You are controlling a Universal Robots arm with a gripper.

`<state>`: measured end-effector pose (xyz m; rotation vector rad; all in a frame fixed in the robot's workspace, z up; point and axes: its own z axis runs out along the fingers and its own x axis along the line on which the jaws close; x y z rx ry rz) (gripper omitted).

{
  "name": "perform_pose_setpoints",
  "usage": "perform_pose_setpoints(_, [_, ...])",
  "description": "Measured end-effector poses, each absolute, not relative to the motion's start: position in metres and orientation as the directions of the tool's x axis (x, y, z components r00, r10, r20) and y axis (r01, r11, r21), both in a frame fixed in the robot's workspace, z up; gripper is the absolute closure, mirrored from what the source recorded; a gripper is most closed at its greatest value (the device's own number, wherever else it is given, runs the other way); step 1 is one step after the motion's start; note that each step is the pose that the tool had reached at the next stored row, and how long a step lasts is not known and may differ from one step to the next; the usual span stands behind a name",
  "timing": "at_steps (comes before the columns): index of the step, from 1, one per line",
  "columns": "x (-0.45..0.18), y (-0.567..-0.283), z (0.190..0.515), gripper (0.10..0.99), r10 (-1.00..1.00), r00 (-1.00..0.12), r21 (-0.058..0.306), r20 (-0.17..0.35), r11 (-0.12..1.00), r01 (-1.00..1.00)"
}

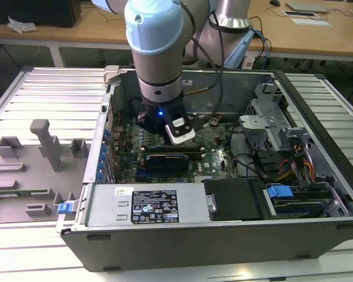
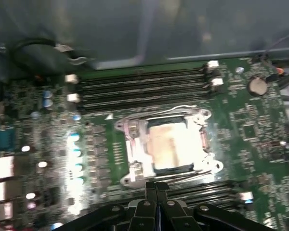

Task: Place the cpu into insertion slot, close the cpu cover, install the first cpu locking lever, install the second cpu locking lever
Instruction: 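Install the second cpu locking lever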

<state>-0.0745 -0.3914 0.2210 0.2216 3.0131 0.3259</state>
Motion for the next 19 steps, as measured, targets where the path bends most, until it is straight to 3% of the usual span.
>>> perform_pose_setpoints(7, [-0.053, -0.375, 0.221, 0.98, 0.154, -0.985, 0.202, -0.083, 0.97, 0.134])
perform_pose_setpoints(12, [-0.053, -0.355, 0.225, 0.98, 0.15, -0.985, 0.162, -0.089, 0.978, 0.134])
perform_pose_setpoints(19, [-0.053, -0.352, 0.231, 0.98, 0.149, -0.985, 0.156, -0.09, 0.979, 0.134])
